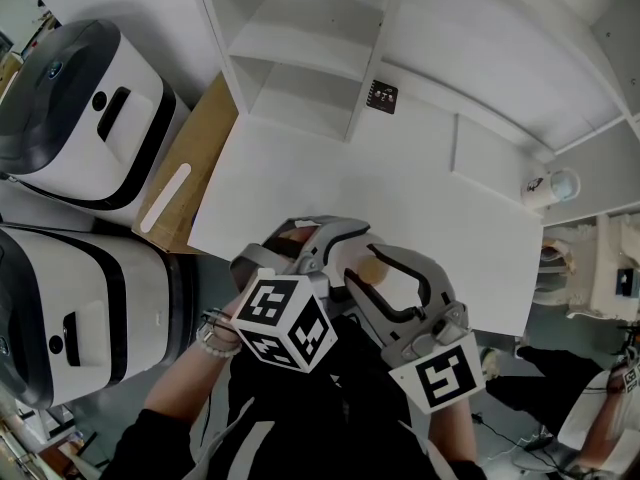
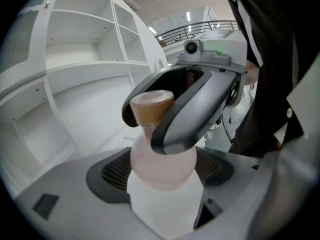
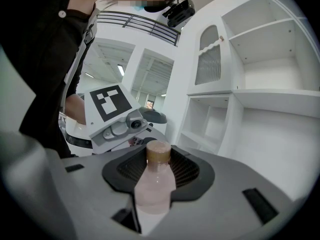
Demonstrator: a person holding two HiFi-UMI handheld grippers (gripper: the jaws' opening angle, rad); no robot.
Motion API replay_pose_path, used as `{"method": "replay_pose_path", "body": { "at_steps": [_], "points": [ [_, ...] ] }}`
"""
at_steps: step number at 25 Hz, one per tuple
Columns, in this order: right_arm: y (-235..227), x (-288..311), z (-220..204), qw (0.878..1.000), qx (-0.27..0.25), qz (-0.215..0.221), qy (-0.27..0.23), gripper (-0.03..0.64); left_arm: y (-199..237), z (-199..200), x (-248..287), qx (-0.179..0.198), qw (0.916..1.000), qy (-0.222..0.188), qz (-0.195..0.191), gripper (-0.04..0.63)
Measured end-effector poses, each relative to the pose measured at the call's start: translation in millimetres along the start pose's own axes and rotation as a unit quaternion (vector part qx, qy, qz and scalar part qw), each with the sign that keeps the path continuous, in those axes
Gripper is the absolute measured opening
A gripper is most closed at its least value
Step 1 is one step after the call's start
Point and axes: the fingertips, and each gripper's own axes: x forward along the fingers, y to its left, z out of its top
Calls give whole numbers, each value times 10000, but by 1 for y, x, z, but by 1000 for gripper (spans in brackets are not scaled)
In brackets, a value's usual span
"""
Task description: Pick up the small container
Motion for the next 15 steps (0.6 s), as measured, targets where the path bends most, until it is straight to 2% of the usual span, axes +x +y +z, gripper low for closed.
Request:
{"method": "replay_pose_path", "body": {
  "at_steps": [15],
  "points": [
    [-1, 1, -3, 10000, -8, 11, 60, 149, 1, -2, 3, -4, 10000, 9, 12, 387]
  ]
}}
